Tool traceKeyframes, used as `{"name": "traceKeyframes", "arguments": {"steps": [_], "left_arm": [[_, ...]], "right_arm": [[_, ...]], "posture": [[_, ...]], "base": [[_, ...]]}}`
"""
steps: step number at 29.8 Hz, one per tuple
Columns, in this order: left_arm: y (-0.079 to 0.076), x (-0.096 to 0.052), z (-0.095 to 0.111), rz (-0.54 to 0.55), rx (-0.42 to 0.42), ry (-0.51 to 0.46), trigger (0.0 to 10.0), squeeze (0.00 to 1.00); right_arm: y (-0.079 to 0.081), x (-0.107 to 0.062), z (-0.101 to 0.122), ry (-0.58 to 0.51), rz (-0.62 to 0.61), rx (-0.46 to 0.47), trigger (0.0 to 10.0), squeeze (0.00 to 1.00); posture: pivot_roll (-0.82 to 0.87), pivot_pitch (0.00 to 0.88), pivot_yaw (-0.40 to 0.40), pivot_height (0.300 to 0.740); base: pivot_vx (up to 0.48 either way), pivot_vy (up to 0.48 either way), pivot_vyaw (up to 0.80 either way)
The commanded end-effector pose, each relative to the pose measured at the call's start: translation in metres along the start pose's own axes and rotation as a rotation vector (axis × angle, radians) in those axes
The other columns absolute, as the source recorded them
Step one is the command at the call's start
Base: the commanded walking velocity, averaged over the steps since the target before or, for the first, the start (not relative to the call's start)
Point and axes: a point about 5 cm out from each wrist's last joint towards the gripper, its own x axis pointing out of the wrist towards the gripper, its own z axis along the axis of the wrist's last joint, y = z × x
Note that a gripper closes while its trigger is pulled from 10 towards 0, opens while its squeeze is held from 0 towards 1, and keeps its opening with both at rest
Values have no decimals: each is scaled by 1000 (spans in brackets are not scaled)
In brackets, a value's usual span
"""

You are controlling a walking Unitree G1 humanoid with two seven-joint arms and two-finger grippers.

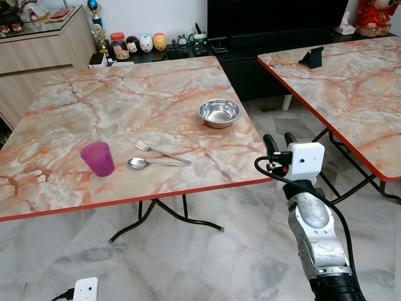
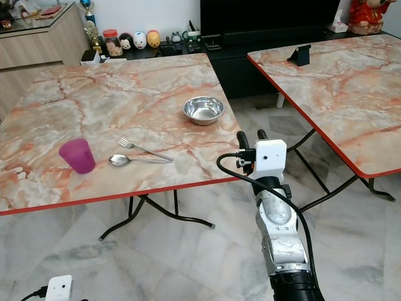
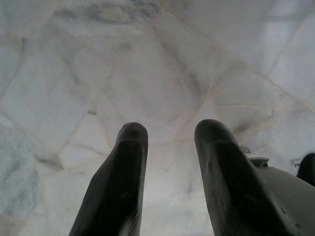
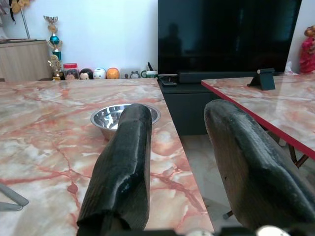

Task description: Setting the table

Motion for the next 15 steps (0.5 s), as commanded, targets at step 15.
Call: {"name": "traceKeyframes", "arguments": {"steps": [15], "left_arm": [[-2, 0, 11, -95, 150, -77, 10000, 0]], "right_arm": [[2, 4, 2, -13, 2, 17, 10000, 0]], "posture": [[-74, 0, 57, 740]], "base": [[0, 0, 0]]}}
